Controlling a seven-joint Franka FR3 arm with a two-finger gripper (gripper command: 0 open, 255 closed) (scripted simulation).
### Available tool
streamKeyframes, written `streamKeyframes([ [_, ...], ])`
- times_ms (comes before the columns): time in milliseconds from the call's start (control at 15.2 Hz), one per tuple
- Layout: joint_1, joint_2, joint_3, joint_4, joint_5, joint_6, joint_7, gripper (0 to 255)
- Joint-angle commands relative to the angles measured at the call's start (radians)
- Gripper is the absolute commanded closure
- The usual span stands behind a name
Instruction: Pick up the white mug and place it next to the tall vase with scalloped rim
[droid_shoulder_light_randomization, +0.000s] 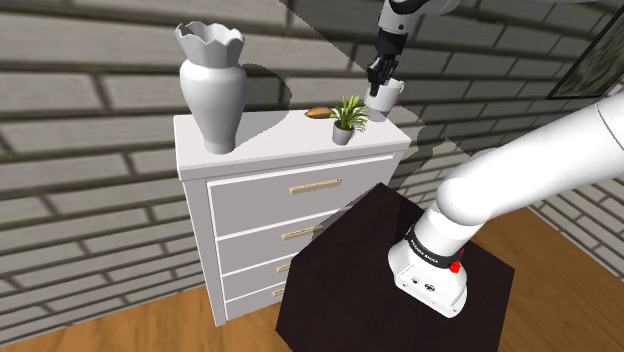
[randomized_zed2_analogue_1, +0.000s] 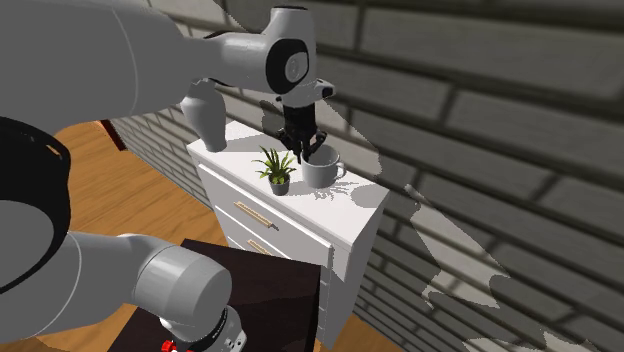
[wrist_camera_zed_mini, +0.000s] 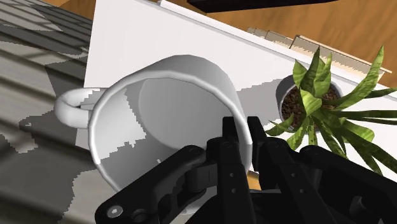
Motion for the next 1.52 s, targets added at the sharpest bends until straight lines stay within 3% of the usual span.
streamKeyframes([
  [0,0.001,-0.003,0.004,0.028,0.002,-0.031,-0.001,255],
  [1452,0.011,0.027,0.024,0.348,0.023,-0.321,-0.022,255],
])
